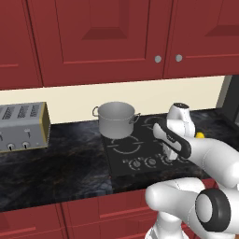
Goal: Turn on the burner for the pot on the stove. Wait thirty seconds for the pot to heat up. Then add the lemon to the pot.
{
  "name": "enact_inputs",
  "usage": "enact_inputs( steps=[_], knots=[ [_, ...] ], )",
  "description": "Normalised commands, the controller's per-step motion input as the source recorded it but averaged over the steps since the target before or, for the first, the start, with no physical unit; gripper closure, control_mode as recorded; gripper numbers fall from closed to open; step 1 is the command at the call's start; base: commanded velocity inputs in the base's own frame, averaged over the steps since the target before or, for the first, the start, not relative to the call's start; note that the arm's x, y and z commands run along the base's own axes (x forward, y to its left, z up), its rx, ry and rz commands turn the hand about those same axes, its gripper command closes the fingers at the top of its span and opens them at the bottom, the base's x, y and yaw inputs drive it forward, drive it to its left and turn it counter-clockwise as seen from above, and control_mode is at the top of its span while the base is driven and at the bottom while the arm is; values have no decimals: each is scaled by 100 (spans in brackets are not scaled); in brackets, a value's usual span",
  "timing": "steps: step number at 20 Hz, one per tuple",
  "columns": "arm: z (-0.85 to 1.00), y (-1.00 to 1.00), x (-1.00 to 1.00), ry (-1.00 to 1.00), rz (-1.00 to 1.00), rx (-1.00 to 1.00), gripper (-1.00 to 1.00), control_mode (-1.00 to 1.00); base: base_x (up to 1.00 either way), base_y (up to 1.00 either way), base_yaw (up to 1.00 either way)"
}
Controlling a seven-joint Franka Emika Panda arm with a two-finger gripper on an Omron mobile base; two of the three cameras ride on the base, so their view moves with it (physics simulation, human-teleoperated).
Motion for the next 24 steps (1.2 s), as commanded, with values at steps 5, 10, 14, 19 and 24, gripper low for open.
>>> enact_inputs(
  steps=[5, 10, 14, 19, 24],
  knots=[
    [0, 0, 0, 0, 0, 0, 100, -100, 0, 0, 0],
    [0, 0, 0, 0, 0, 0, 100, -100, 0, 0, 0],
    [0, 0, 0, 0, 0, 0, 100, -100, 0, 0, 0],
    [0, 0, 0, 0, 0, 0, 100, -100, 0, 0, 0],
    [0, 0, 0, 0, 0, 0, 100, -100, 0, 0, 0]
  ],
)
